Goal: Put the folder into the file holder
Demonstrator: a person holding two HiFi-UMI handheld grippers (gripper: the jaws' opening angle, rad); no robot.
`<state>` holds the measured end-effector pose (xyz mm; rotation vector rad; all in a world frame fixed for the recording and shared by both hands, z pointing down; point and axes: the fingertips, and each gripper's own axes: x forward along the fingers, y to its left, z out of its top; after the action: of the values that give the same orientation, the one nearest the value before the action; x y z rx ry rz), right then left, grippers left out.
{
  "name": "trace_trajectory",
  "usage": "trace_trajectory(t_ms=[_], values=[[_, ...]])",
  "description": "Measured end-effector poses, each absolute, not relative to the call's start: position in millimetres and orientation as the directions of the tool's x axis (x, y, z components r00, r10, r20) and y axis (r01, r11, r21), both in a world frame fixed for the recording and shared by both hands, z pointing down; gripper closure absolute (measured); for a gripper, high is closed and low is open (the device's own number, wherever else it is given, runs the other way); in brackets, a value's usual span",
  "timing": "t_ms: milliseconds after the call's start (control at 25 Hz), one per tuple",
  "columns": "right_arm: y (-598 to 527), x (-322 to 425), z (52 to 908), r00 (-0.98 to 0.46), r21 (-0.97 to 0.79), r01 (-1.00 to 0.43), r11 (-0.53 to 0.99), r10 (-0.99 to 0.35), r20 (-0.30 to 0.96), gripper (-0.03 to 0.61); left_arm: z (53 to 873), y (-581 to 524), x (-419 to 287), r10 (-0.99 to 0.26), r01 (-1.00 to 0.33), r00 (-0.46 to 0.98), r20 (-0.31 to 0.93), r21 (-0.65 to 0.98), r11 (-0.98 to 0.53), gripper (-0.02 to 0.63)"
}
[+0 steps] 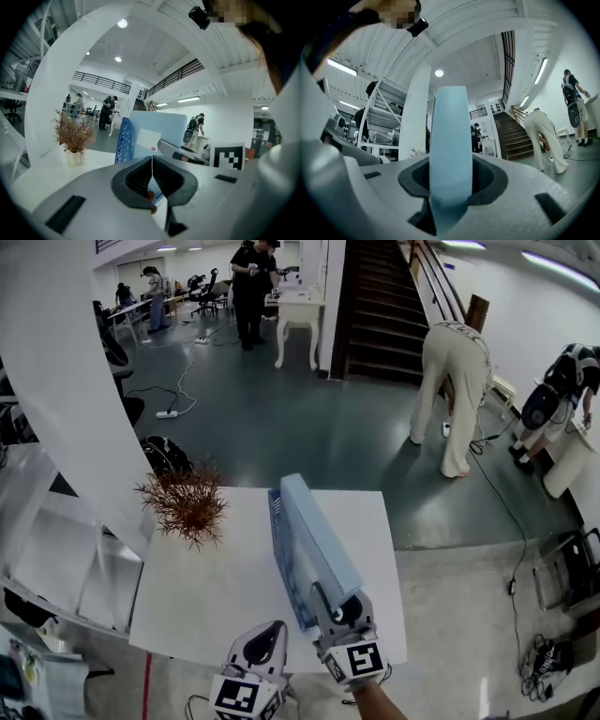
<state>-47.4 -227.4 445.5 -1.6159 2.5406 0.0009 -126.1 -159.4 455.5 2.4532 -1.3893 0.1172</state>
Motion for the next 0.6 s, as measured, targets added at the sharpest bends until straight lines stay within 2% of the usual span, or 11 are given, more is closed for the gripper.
trace_trajectory(t_ms=[600], values=[[-224.0, -50.1, 474.1, -0.431, -0.061, -0.9, 0.432, -0.902, -0.032, 0.422, 451.3, -148.0, -122.7, -0.809, -0.837, 0.544, 0.221, 0.217, -0.503, 0.606]])
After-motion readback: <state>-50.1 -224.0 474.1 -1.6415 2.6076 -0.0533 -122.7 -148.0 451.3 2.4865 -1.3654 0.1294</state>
